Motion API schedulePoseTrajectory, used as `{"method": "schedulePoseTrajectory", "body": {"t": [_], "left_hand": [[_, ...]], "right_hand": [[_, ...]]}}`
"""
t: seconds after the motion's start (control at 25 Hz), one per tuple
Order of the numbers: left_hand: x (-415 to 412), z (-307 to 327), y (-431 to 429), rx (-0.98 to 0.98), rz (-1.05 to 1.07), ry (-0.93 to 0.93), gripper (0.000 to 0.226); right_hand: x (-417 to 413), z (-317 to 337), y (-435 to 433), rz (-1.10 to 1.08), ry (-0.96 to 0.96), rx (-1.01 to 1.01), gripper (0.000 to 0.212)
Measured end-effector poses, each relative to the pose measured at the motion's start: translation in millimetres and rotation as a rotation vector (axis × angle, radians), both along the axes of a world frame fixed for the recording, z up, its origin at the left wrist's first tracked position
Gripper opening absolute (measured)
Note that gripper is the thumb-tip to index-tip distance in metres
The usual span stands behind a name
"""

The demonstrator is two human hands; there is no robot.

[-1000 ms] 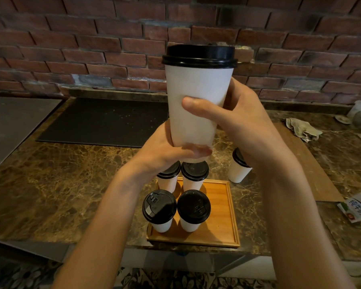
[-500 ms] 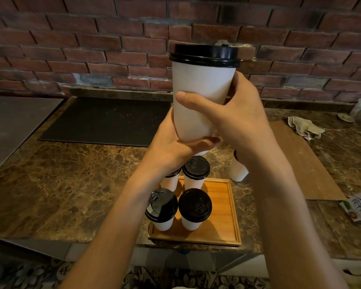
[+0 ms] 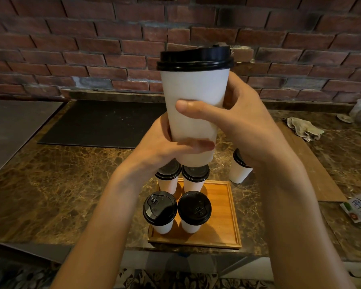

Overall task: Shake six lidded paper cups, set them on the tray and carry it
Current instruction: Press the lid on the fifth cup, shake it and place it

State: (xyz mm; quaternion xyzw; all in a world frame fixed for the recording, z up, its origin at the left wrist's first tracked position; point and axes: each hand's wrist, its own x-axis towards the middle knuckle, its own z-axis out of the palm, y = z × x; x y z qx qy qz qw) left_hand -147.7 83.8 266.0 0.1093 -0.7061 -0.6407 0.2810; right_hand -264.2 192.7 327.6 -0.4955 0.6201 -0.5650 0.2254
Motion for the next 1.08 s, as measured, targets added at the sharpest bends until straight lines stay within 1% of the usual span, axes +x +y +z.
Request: {"method": "schedulePoseTrajectory", "body": {"t": [0.08,0.16,0.24,0.36,0.52,0.68,0.8,0.88,1.0,1.08], "left_hand": [[3.9,2.1,-0.8,0.029,-0.098,0.011,0.065],[5.8,2.8,-1.0,0.054,-0.158,0.011,0.072],[5.5,1.3,-0.6,0.072,-0.168,-0.004,0.076],[5.2,-1.8,-0.7,0.089,-0.140,-0.024,0.070],[6.1,-0.3,-1.0,0.078,-0.104,-0.045,0.071],[5.0,4.3,1.3,0.042,-0.034,-0.040,0.067],[1.6,6.2,3.8,0.024,0.056,-0.049,0.081],[-0.7,6.6,5.8,0.003,0.120,-0.048,0.085],[-4.5,6.4,9.5,-0.044,0.222,-0.042,0.079],[-6.4,5.6,9.4,-0.068,0.251,-0.038,0.072]], "right_hand": [[-3.1,-0.5,1.1,0.093,-0.064,0.042,0.073],[-6.2,-1.1,2.0,0.180,-0.125,0.078,0.067],[-9.4,-2.5,2.3,0.212,-0.138,0.108,0.064],[-11.3,-3.6,2.3,0.208,-0.144,0.126,0.064],[-10.2,-0.1,2.5,0.185,-0.121,0.120,0.062],[-6.7,3.9,1.2,0.135,-0.086,0.102,0.072],[-3.1,5.4,-0.6,0.091,-0.057,0.098,0.080],[-0.1,5.5,-2.6,0.057,-0.039,0.093,0.081],[3.8,2.1,-6.3,-0.033,0.009,0.081,0.074],[6.5,-2.2,-9.1,-0.101,0.024,0.071,0.072]]}}
